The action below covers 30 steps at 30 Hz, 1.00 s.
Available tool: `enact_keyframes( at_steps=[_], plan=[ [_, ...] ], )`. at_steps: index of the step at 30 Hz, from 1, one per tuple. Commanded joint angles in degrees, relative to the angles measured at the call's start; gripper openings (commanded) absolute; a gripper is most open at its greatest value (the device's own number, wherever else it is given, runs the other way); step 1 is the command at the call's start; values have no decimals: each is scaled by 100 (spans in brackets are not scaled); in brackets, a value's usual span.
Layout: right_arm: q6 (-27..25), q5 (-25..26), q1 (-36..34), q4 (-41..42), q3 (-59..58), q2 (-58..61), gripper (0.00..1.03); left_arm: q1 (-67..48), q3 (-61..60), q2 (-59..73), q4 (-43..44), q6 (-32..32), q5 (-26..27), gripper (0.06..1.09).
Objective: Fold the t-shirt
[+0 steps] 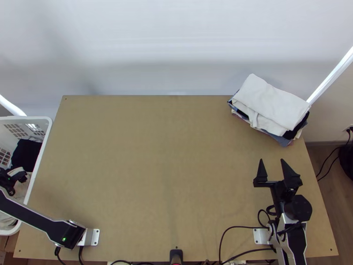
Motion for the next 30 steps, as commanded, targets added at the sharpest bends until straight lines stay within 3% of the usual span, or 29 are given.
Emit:
enact_keyframes(
  at_steps=[1,4,5,10,17,25,30],
  plan=[
    [-29,19,-16,-69,-42,-12,98,-3,75,207,166,167,-19,58],
    [-29,28,-16,-69,-42,-12,98,-3,-75,146,553,255,-19,14],
    [-29,28,-16,-69,-42,-12,98,-3,-101,111,623,255,-19,10],
    [-29,19,-16,-69,-42,-12,98,-12,-145,-487,474,123,95,10],
    [-29,19,-16,-69,-42,-12,98,-329,-92,-2148,-335,-686,482,10],
    [-29,19,-16,-69,-42,-12,98,-1014,-92,-4064,-1108,-1116,1018,10],
    [-29,19,-16,-69,-42,-12,98,-1752,-101,-4996,-1618,-1336,1036,10]
  ],
)
